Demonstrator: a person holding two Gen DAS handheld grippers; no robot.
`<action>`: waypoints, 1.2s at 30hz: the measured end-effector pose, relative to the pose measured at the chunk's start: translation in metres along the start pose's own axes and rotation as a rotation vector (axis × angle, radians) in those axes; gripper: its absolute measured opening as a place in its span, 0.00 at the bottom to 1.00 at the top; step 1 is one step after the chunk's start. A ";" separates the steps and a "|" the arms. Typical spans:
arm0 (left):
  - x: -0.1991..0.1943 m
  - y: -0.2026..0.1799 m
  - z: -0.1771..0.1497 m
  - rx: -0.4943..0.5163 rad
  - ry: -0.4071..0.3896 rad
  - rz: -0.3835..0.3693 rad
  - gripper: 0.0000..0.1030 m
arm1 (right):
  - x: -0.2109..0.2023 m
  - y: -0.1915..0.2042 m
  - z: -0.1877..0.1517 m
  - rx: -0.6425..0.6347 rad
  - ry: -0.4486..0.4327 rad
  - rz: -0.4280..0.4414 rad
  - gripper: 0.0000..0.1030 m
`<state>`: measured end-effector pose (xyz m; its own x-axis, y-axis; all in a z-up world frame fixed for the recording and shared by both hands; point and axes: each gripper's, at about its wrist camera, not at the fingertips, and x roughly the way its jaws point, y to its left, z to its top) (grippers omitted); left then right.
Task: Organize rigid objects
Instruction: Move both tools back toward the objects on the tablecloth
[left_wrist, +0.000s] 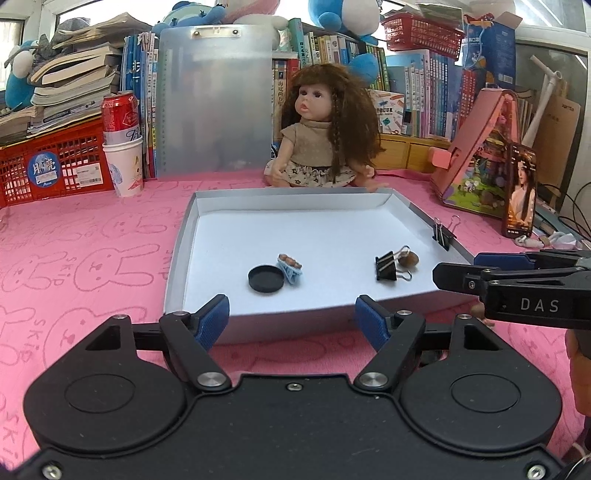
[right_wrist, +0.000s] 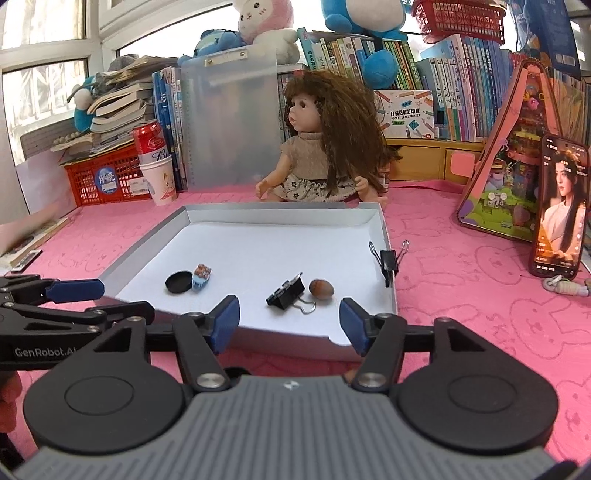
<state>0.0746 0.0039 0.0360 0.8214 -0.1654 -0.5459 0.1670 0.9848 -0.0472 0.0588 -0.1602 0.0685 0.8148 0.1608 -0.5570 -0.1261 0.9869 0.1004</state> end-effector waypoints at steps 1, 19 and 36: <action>-0.002 0.000 -0.002 -0.001 0.002 -0.002 0.71 | -0.002 0.000 -0.002 -0.001 0.000 0.000 0.71; -0.024 0.000 -0.029 -0.015 0.015 -0.004 0.72 | -0.022 0.002 -0.029 -0.025 0.005 -0.001 0.77; -0.036 -0.006 -0.051 -0.015 0.047 -0.028 0.72 | -0.030 0.005 -0.051 -0.059 0.029 -0.009 0.80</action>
<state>0.0162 0.0067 0.0130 0.7897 -0.1904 -0.5832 0.1809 0.9806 -0.0752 0.0055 -0.1595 0.0437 0.7996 0.1511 -0.5812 -0.1525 0.9872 0.0469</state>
